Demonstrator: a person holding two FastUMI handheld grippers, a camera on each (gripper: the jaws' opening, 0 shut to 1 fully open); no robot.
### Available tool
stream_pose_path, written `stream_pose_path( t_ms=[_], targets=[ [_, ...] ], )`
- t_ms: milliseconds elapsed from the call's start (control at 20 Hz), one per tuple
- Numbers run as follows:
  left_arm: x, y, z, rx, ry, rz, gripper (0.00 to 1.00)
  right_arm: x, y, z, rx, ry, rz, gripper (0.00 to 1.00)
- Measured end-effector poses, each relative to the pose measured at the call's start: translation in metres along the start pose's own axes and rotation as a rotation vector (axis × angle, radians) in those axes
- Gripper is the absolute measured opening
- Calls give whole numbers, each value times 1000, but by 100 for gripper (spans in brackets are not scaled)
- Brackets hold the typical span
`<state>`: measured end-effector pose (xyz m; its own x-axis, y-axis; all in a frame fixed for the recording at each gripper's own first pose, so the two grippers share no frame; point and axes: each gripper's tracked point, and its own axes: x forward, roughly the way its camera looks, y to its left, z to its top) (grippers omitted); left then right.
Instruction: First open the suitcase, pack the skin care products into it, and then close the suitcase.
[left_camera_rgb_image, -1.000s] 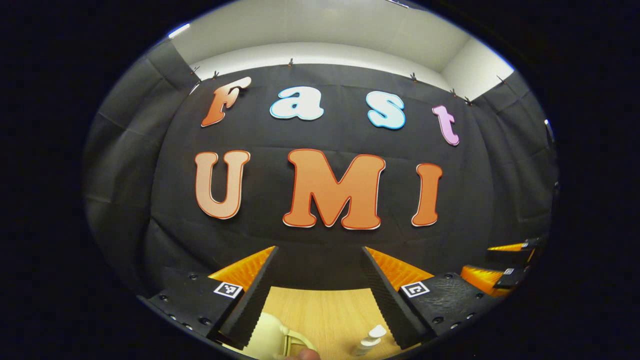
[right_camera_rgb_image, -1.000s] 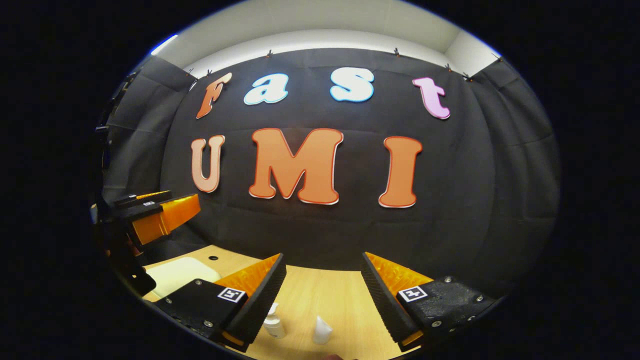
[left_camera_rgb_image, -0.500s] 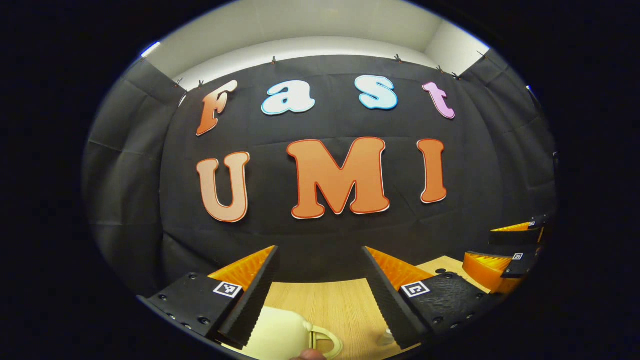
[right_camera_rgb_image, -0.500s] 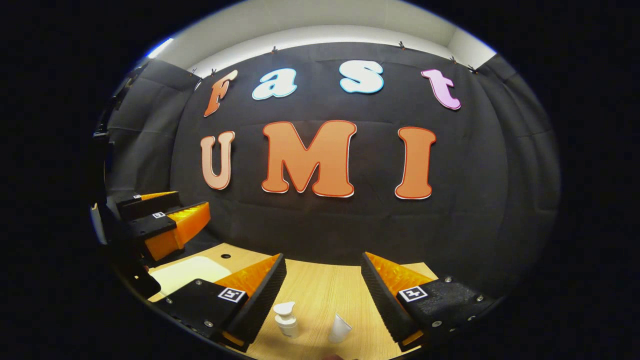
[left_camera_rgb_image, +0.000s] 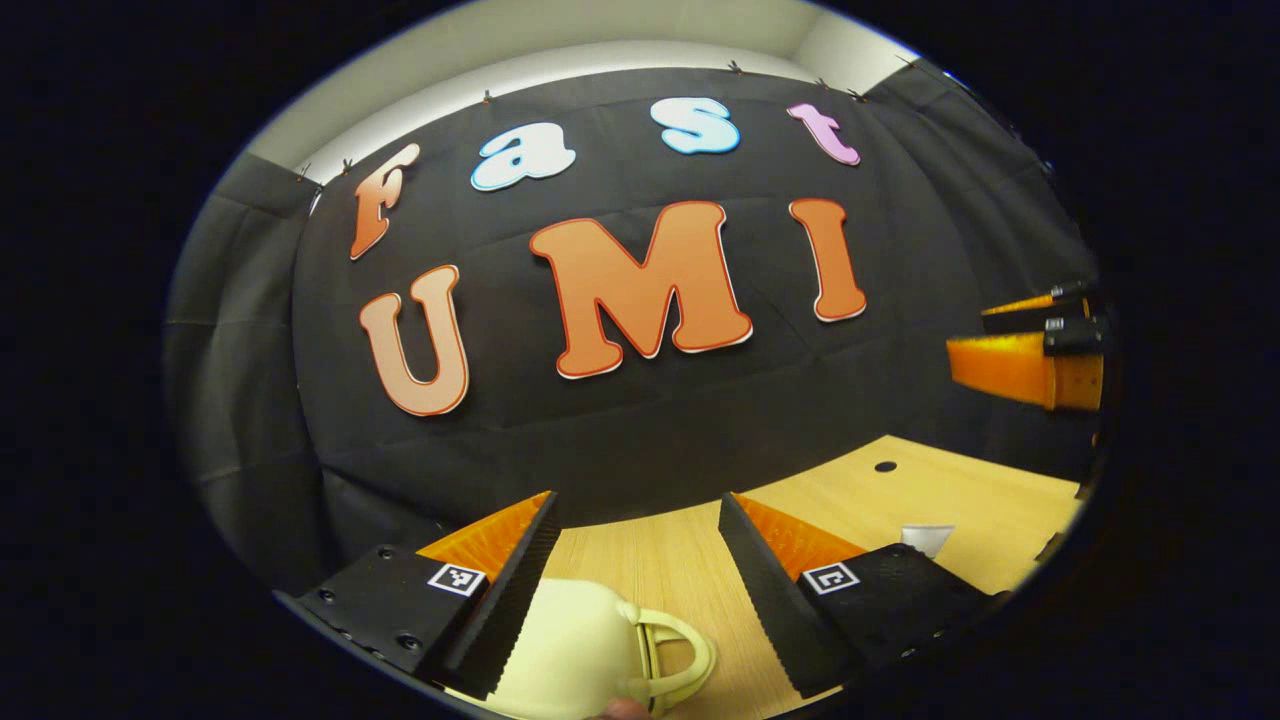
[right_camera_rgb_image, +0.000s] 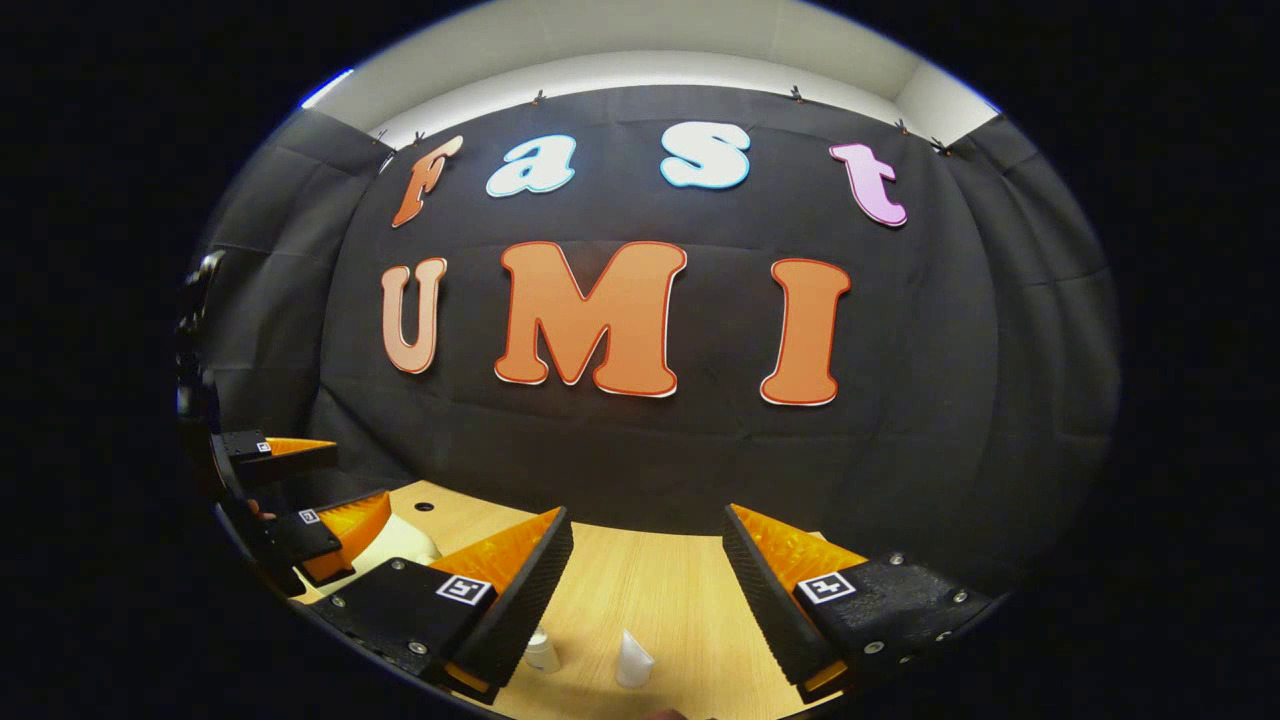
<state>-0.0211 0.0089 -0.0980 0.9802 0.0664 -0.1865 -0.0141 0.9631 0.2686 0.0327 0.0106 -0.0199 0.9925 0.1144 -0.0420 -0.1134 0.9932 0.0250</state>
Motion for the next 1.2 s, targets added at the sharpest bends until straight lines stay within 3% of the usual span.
stream_pose_path(
  t_ms=[450,900,1050,1200],
  targets=[
    [4,-25,-117,312,220,-103,99,-4,-30,-11,-22,24,-61,95],
    [-5,-35,-206,505,389,-176,98,-6,-35,-25,-23,52,-75,95],
    [5,-33,-216,622,396,-163,98,-7,-38,-27,-18,53,-83,95],
    [8,-33,-222,742,408,-160,89,-7,-40,-31,-16,58,-83,95]
  ],
)
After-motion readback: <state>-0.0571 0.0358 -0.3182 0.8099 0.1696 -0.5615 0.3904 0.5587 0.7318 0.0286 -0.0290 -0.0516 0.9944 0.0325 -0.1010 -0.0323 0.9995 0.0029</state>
